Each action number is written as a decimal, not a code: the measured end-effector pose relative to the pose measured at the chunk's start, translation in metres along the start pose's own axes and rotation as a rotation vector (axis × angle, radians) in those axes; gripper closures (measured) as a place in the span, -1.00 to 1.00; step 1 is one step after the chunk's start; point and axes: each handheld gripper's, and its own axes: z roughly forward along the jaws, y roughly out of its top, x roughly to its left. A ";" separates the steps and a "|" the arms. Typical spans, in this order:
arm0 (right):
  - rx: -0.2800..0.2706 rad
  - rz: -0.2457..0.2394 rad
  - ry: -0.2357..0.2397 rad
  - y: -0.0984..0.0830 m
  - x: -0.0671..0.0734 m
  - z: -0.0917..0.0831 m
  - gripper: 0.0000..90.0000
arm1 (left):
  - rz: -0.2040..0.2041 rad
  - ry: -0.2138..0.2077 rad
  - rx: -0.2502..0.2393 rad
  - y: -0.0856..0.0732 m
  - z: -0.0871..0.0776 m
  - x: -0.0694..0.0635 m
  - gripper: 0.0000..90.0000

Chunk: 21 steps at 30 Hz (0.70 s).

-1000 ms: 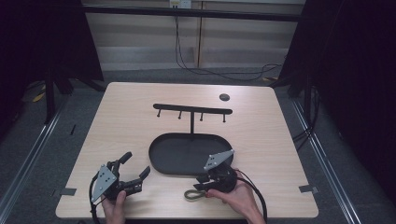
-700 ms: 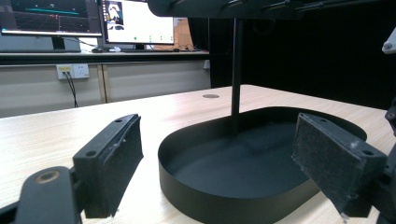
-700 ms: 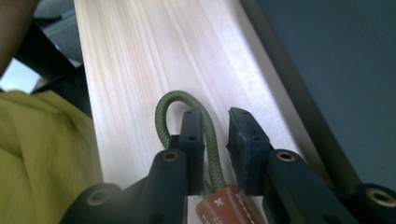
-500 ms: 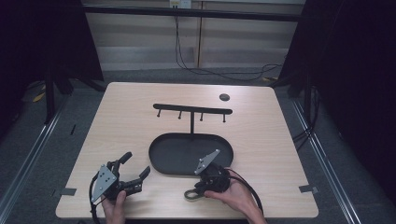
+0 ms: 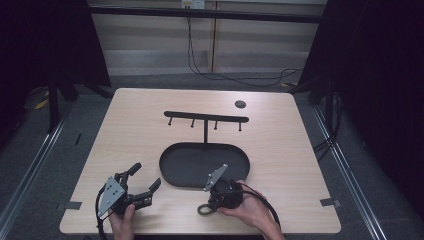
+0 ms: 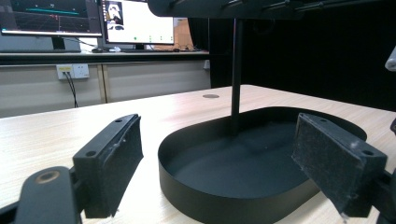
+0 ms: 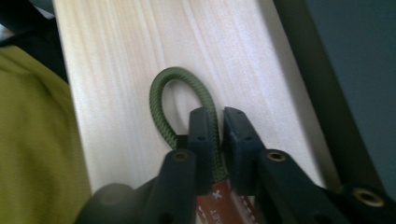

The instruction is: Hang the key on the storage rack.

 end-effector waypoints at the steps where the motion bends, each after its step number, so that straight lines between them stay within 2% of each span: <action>1: 0.000 0.000 0.000 0.000 0.000 0.000 0.85 | 0.000 0.000 0.000 0.000 0.000 0.000 -0.65; 3: 0.018 -0.025 -0.034 0.002 0.003 0.000 0.87 | 0.000 0.000 -0.001 0.000 0.000 0.000 -0.65; 6: 0.022 -0.022 -0.032 0.002 0.003 0.000 0.88 | 0.000 0.000 0.000 0.000 0.000 0.000 -0.65; 9: 0.020 -0.003 -0.024 0.003 0.002 0.000 0.90 | 0.000 0.000 0.000 0.000 0.000 0.000 -0.65; 10: 0.048 0.033 -0.017 0.005 0.000 -0.001 0.91 | 0.000 0.000 0.000 0.000 0.000 0.000 -0.65; 12: 0.070 0.047 -0.018 0.007 -0.002 -0.002 0.91 | 0.000 0.000 0.000 0.000 0.000 0.000 -0.65; 15: 0.055 0.056 0.003 0.007 -0.008 -0.004 0.91 | -0.001 0.000 0.000 0.000 0.000 0.000 -0.65; 16: 0.051 0.073 0.016 0.008 -0.012 -0.008 0.91 | -0.003 0.001 -0.001 0.000 0.000 0.000 -0.65; 21: 0.048 0.084 0.028 0.013 -0.019 -0.021 0.91 | 0.000 0.000 0.000 0.000 0.000 0.000 -0.65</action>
